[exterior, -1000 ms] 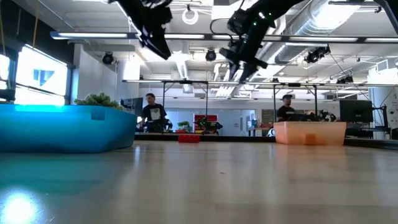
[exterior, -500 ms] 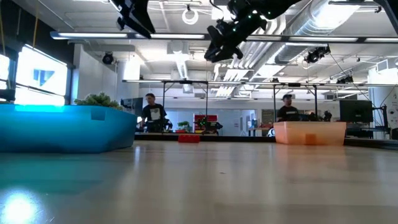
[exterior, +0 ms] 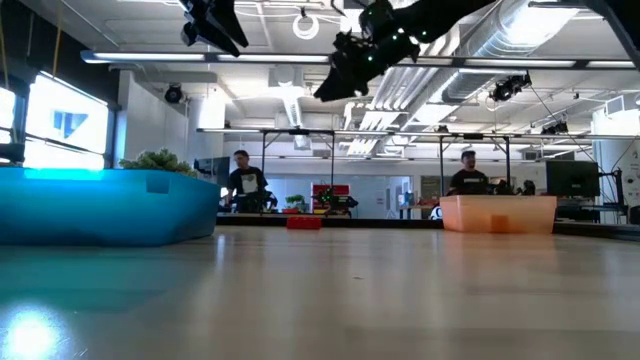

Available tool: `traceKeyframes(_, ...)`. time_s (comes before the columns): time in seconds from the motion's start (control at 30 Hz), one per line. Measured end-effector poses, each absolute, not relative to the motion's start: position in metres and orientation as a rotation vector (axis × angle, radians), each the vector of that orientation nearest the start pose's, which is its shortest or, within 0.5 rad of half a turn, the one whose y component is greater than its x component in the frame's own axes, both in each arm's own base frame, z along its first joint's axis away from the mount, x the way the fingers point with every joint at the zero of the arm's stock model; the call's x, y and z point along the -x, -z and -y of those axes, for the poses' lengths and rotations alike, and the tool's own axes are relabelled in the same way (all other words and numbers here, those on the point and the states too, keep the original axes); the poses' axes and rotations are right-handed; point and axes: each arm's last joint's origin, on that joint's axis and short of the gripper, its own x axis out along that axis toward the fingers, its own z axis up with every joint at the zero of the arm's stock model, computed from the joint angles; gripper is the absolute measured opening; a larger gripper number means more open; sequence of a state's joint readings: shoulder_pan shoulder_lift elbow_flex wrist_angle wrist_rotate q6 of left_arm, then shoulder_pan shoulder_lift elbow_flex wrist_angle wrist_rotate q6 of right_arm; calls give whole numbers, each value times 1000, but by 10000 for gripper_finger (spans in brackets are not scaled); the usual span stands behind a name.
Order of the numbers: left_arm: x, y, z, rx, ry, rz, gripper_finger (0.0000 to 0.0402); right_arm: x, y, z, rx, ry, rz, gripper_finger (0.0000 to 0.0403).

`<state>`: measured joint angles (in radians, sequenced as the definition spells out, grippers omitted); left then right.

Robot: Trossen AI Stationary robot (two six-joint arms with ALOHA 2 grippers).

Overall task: Sort & place blocks by color
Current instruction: Put the red game piece into the black bin

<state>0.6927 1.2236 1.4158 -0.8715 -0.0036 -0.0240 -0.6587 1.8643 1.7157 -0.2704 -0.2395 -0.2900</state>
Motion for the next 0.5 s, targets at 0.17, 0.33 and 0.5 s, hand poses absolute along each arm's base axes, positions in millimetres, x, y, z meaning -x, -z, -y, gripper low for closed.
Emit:
traceKeyframes(0.17, -180, -397, -150, 279, -685, -635, 180, -363, -307, 269, 108, 301, -511, 200)
traceKeyframes(0.33, -180, -397, -150, 280, -686, -635, 180, -373, -273, 276, 58, 281, -600, 200)
traceKeyframes(0.5, -181, -397, -150, 280, -687, -632, 180, -381, -239, 283, 14, 267, -668, 200)
